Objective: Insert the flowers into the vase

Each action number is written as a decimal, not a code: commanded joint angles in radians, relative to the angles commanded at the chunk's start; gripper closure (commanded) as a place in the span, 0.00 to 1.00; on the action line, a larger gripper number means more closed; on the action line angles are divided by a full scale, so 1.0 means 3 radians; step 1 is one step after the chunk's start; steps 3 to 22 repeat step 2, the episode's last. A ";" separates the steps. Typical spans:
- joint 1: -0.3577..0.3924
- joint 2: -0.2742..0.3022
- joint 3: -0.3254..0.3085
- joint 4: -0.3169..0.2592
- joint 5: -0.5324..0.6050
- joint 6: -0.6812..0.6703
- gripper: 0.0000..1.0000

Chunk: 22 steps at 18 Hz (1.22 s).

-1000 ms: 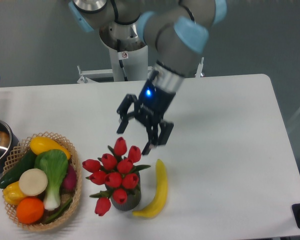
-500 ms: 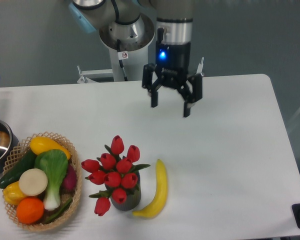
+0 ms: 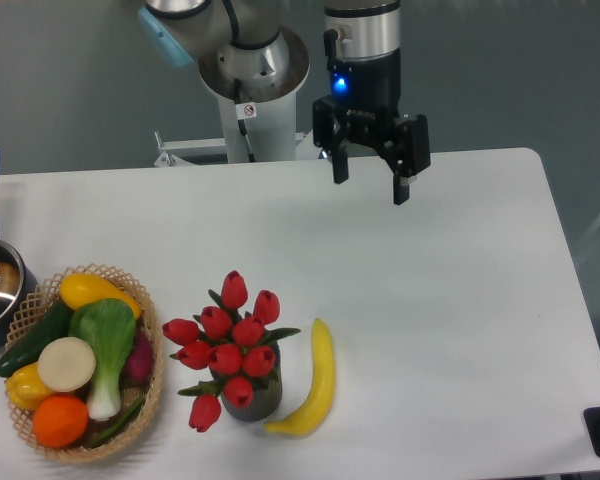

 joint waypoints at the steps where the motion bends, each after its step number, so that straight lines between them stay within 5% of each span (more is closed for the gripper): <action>1: 0.0000 0.0000 0.0000 0.0000 0.0000 0.0000 0.00; 22: 0.0000 0.0010 -0.0010 0.0000 0.0005 -0.0010 0.00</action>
